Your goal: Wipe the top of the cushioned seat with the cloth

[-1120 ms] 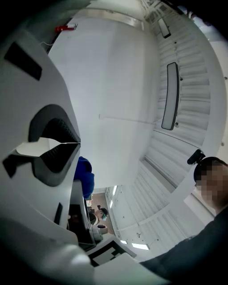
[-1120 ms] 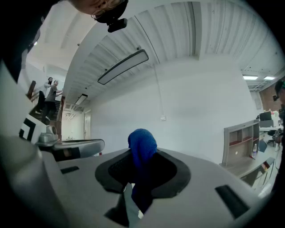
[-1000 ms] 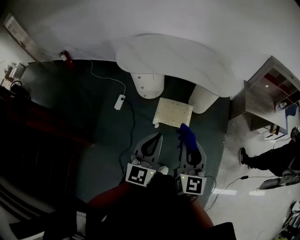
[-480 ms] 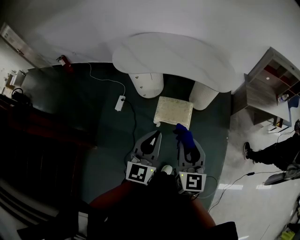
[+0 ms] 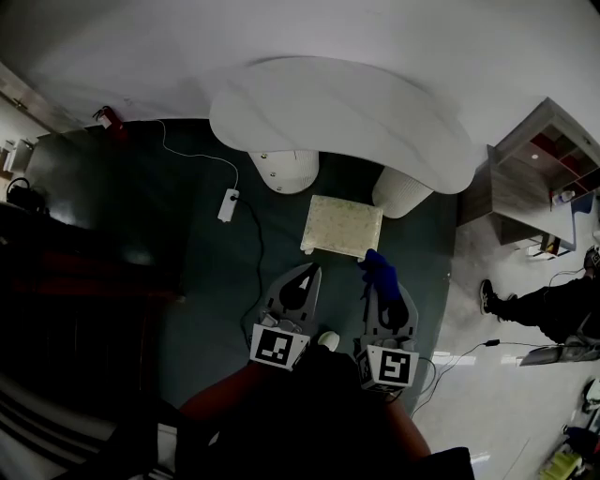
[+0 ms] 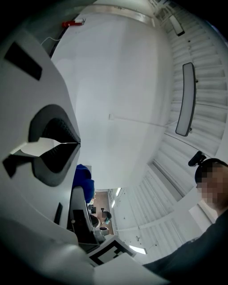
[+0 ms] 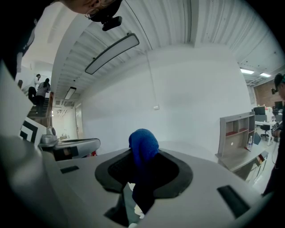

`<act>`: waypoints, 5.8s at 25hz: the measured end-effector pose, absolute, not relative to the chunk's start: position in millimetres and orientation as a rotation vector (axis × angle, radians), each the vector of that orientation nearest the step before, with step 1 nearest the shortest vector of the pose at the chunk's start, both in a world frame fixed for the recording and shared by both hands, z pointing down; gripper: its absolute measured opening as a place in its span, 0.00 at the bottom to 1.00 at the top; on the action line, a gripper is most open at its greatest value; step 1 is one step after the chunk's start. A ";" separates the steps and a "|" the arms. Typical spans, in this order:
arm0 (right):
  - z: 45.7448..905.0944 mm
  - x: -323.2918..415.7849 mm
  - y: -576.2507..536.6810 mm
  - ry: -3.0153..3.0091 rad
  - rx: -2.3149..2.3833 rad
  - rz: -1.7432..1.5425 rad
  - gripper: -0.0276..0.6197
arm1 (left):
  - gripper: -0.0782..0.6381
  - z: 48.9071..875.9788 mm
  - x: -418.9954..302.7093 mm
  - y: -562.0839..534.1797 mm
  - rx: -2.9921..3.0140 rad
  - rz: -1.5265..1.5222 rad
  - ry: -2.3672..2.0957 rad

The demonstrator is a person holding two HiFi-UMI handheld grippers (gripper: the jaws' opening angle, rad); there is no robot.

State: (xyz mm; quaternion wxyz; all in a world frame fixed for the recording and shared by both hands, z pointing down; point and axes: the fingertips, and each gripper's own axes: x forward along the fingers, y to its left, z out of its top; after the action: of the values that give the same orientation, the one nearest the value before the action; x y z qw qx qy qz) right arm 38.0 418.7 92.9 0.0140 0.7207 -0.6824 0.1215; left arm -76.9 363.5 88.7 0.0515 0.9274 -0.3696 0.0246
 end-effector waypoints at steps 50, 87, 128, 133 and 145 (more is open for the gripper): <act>359.5 17.2 52.7 -2.111 1.666 0.877 0.24 | 0.13 301.5 -88.4 63.1 2.426 0.311 -1.241; 729.8 -9.5 35.0 -1.801 1.449 1.444 0.24 | 0.13 550.6 -89.0 51.2 2.296 0.523 -0.972; 735.4 78.6 53.4 -1.703 1.401 1.475 0.25 | 0.13 540.5 -6.6 68.2 2.354 0.604 -0.882; 734.2 102.7 62.9 -1.688 1.413 1.467 0.25 | 0.13 537.8 10.0 74.8 2.364 0.623 -0.862; 733.3 147.0 80.1 -1.667 1.407 1.467 0.26 | 0.13 536.9 47.6 92.7 2.395 0.657 -0.781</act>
State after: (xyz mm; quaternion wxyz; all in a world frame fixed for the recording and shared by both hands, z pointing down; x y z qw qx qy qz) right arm 147.0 80.1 733.3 0.2539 0.5176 -0.6134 0.5397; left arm 47.6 92.7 536.9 0.2661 0.8868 -0.2892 0.2431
